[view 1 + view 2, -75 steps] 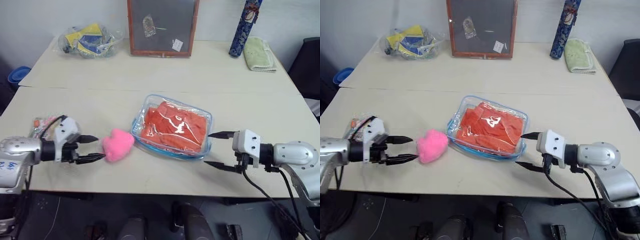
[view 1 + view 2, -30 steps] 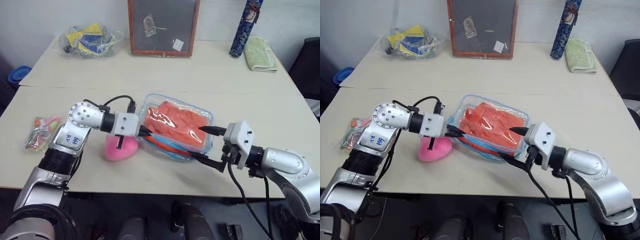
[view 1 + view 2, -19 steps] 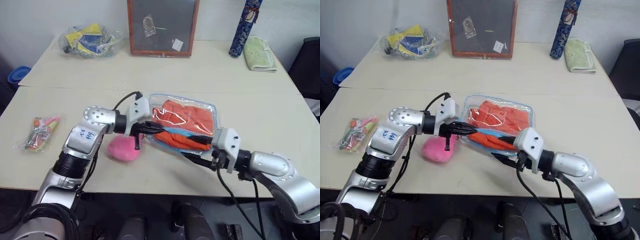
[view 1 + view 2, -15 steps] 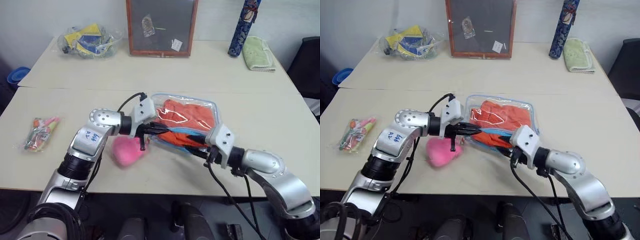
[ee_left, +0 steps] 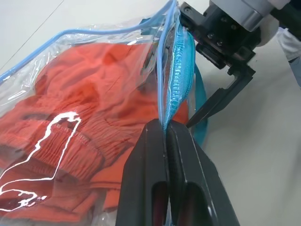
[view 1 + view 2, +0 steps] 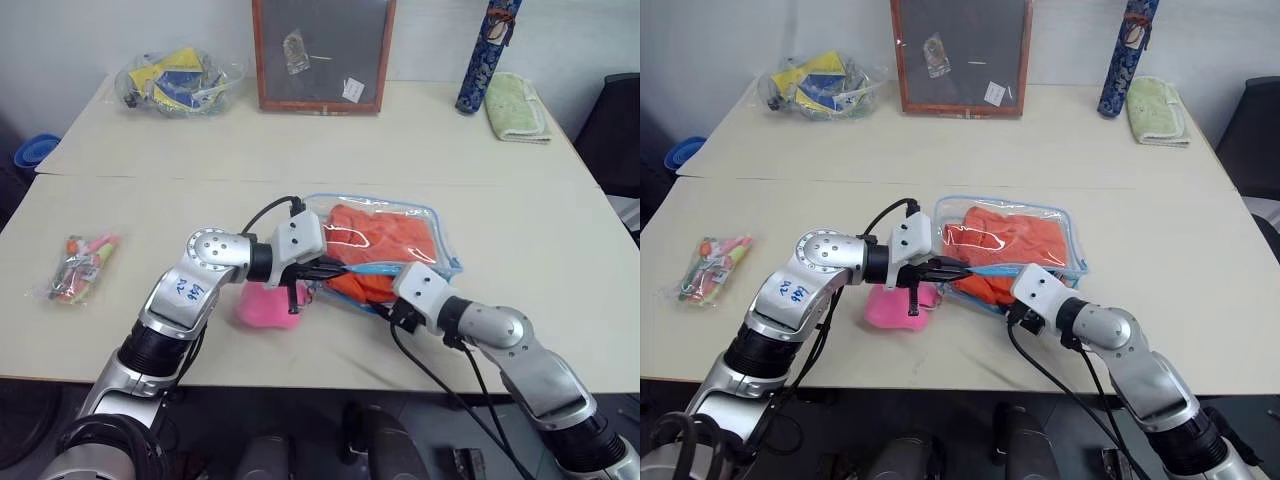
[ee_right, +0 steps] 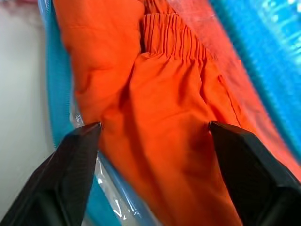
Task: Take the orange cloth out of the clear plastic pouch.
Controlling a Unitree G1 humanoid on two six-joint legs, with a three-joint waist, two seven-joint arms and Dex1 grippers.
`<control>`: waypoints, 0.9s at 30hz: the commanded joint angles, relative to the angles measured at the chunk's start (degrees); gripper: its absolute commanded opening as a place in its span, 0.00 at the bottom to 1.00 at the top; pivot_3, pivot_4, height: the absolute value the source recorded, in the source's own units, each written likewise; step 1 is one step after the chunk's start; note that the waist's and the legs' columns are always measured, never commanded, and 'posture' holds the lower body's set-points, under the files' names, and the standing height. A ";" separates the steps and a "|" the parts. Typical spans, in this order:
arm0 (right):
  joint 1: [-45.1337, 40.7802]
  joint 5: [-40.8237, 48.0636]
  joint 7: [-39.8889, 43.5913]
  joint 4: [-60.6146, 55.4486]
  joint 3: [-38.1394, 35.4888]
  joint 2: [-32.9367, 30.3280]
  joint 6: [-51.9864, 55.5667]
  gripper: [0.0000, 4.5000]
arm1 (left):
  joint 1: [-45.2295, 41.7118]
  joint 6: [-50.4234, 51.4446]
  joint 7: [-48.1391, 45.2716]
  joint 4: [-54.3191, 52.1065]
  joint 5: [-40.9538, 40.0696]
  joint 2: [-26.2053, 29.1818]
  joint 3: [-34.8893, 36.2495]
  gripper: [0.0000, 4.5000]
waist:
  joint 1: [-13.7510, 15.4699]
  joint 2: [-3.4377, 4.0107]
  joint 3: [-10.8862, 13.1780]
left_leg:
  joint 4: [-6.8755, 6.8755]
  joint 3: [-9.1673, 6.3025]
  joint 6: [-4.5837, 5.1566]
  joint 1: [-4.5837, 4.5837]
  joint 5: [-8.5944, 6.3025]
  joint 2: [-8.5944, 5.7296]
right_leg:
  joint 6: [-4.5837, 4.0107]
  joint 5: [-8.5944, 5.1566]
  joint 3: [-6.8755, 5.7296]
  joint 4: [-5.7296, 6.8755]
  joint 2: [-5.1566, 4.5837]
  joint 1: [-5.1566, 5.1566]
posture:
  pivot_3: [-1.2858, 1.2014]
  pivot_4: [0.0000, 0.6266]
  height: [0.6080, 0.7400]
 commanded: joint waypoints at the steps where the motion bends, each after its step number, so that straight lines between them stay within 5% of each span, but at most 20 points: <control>1: -0.11 -1.09 0.73 -1.02 -0.36 0.10 -0.90 0.79 | -0.65 -1.64 0.10 -0.84 0.33 -0.13 -0.17 0.00 | 0.00 0.00 0.00 | 0.00 0.01 0.00 0.00 0.00 0.00 | 0.00 0.00 0.00 0.00 -0.01 0.00 | 0.52 0.24 1.00; 19: 3.04 -3.04 4.97 0.51 -4.17 -4.03 -6.07 0.79 | -0.46 -4.95 -0.60 1.16 0.94 0.31 -0.28 0.00 | 0.02 0.00 0.00 | -0.01 0.00 0.01 0.00 0.00 -0.02 | 0.01 0.00 0.00 -0.01 -0.02 0.01 | 0.52 0.24 1.00; 27: -3.26 -3.56 3.46 6.89 -1.79 3.21 -4.07 0.79 | -0.50 -5.04 -0.61 0.66 1.18 -0.18 -0.60 0.00 | -0.17 0.00 0.00 | 0.00 0.03 0.00 0.02 0.00 -0.01 | 0.00 0.00 0.01 0.02 -0.01 0.01 | 0.52 0.24 1.00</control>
